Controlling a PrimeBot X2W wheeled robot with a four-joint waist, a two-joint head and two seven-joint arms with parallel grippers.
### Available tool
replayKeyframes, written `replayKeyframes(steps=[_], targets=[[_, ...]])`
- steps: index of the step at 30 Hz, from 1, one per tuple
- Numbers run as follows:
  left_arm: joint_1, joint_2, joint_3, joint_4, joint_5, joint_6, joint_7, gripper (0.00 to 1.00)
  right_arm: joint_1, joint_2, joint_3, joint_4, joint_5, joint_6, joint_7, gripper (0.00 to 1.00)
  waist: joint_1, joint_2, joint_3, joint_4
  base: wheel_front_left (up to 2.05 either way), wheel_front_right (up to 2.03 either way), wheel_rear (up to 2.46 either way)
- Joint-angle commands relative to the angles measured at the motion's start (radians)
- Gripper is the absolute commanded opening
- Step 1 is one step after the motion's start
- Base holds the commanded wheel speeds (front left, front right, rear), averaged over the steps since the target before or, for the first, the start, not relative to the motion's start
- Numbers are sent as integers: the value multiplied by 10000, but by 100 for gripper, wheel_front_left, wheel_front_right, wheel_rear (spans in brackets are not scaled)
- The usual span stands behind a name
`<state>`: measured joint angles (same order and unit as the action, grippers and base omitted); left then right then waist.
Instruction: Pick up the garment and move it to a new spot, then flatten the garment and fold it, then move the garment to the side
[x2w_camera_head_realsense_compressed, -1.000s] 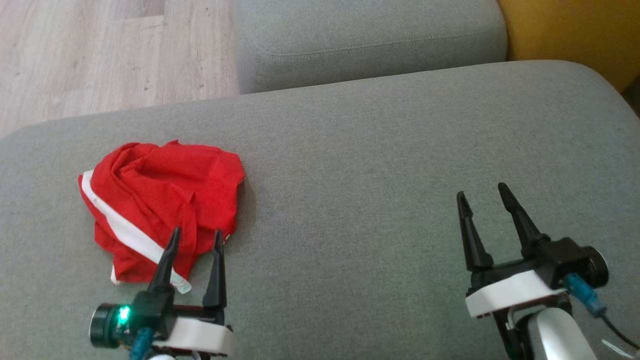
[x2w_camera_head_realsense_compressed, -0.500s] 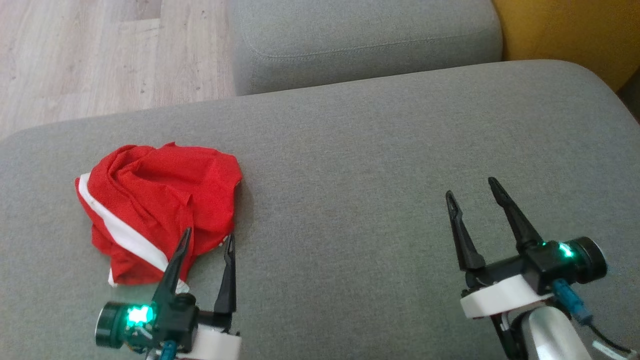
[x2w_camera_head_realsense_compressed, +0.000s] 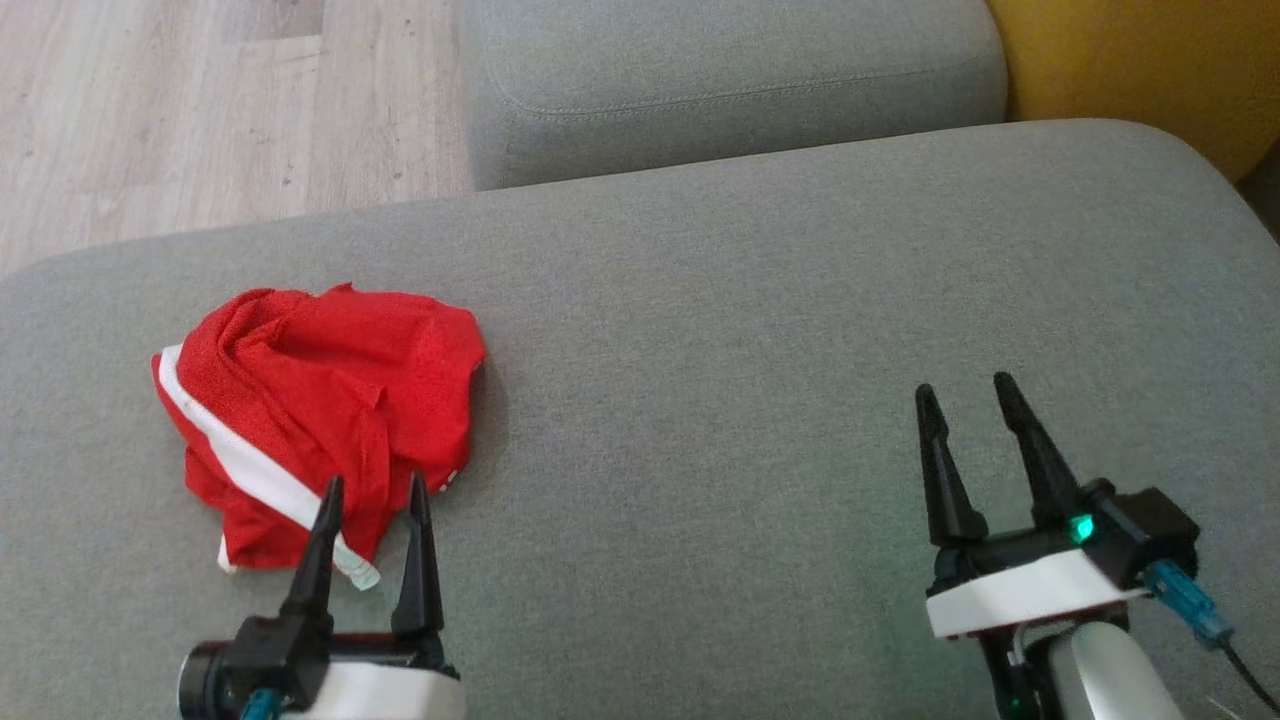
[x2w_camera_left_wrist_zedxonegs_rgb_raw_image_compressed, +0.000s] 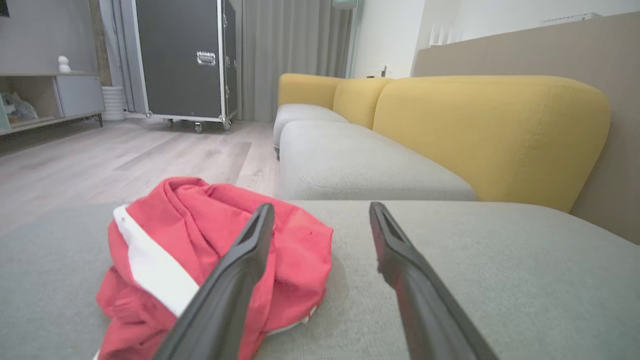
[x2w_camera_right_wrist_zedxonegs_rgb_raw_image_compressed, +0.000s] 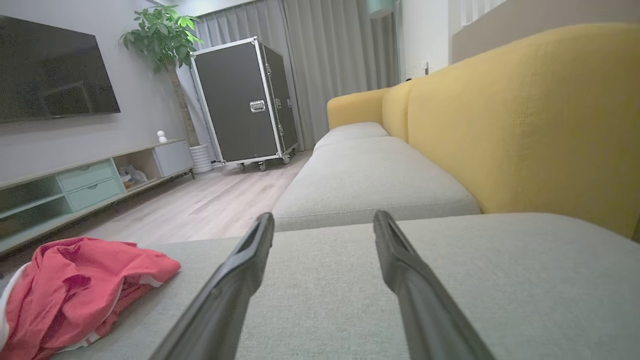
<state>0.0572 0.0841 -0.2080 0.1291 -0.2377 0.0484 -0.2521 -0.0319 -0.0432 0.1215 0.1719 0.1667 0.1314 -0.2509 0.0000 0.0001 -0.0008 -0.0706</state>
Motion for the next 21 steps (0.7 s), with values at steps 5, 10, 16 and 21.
replayKeyframes(steps=[5,10,16,21], targets=[[-251,-208,589,461,15,-453,-97,100,-398,-70,483,142,582,-7,-109,100,0,-1,-29,7,0,0,0],[-361,-284,796,575,205,-601,-97,100,-478,-70,606,349,709,-7,-109,100,0,-1,-25,8,0,0,0],[-391,-325,1026,351,283,-720,-97,100,-523,-70,584,361,777,-7,-109,100,0,-1,-8,34,0,0,0],[-383,-334,1028,191,167,-714,-97,100,-464,-70,612,468,639,-7,-109,100,0,-1,-49,250,0,0,0]])
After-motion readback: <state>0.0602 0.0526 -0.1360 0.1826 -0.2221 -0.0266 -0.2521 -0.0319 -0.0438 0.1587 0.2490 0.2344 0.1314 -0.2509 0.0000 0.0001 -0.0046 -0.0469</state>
